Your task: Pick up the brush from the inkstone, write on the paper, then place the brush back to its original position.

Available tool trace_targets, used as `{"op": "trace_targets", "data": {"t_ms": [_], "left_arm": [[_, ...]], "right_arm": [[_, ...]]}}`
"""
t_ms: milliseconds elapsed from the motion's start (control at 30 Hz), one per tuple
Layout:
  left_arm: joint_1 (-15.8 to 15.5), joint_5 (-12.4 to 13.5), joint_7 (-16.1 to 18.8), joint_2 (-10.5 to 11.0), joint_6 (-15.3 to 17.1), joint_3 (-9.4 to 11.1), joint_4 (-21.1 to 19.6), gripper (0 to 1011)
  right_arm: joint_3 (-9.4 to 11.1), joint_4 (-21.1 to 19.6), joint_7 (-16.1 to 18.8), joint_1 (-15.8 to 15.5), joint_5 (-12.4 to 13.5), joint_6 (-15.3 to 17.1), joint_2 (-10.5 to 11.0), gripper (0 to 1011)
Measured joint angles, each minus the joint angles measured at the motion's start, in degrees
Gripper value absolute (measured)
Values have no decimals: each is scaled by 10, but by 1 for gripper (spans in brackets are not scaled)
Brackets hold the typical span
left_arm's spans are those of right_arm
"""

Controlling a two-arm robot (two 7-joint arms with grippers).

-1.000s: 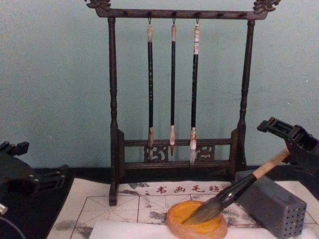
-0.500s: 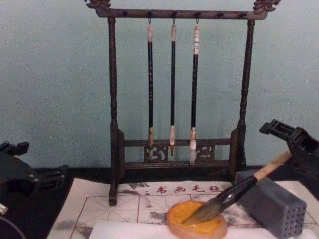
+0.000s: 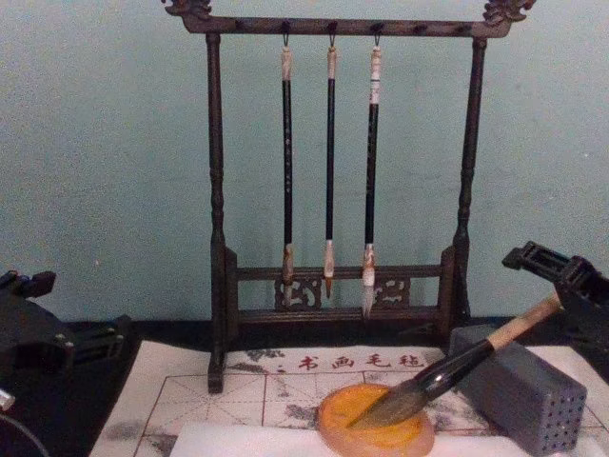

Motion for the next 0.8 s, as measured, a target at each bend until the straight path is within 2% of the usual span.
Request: {"op": "trace_targets", "data": {"t_ms": [367, 700, 800], "left_arm": [[0, 0, 0, 0, 0, 0, 0, 1001], [0, 0, 0, 0, 0, 0, 0, 1001], [0, 0, 0, 0, 0, 0, 0, 1001]], "right_arm": [[-4, -5, -8, -6, 11, -5, 7, 1000], [-3, -53, -25, -38, 32, -8, 32, 1000], [-6, -66, -29, -46, 31, -12, 40, 1000]]}}
